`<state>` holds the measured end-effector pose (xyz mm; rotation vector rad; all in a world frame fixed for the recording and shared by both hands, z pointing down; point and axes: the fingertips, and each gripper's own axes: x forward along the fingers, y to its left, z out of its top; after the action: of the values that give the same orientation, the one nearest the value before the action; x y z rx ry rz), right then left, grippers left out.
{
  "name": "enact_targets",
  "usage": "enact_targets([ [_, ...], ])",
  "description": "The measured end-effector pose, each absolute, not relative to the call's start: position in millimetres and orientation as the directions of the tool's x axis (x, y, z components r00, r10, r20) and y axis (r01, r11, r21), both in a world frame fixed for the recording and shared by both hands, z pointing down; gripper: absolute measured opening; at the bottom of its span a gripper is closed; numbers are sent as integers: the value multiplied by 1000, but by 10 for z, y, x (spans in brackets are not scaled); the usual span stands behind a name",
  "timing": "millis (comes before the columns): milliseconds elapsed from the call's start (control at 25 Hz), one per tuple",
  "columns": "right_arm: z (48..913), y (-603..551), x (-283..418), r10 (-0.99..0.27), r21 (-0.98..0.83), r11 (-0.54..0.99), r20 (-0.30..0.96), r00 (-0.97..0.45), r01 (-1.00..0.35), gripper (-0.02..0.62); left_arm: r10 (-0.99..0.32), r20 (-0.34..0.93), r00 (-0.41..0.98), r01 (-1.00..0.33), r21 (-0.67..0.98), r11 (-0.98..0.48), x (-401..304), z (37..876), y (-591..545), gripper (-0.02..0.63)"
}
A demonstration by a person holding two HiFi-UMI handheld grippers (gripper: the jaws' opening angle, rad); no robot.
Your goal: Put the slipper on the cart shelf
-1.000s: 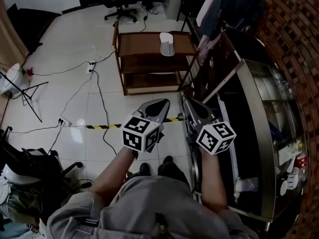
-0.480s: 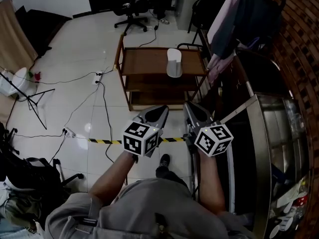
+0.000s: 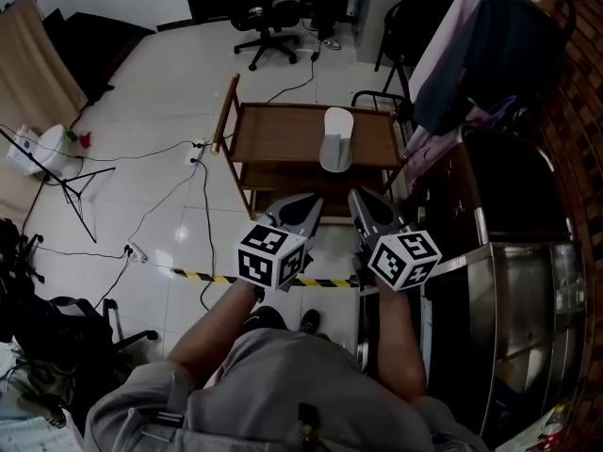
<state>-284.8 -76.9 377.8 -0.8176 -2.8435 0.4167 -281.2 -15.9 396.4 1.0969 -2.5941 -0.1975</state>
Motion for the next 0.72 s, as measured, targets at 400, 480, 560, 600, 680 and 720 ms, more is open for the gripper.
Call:
enact_targets([
  [400, 4035, -839, -3816, 509, -286, 843, 147, -848, 457, 0, -741, 241, -627, -691, 267, 672, -3862, 4131, -255, 8],
  [480, 4126, -862, -4037, 483, -274, 861, 178, -857, 428, 0, -754, 247, -609, -705, 267, 657, -4100, 4216, -265, 8],
  [560, 4213, -886, -4272, 450, -255, 882, 212, -867, 396, 0, -765, 248, -594, -714, 274, 644, -4360, 4272, -269, 8],
  [600, 4247, -896, -4399, 434, -248, 891, 226, -872, 380, 0, -771, 249, -587, -718, 280, 637, -4496, 4296, -265, 8],
  [680, 4306, -887, -4656, 406, -238, 906, 251, -879, 350, 0, -779, 260, -571, -723, 290, 627, -4762, 4378, -220, 8],
  [720, 4339, -872, -4773, 392, -232, 913, 264, -881, 337, 0, -781, 268, -564, -724, 294, 624, -4884, 4423, -187, 8],
])
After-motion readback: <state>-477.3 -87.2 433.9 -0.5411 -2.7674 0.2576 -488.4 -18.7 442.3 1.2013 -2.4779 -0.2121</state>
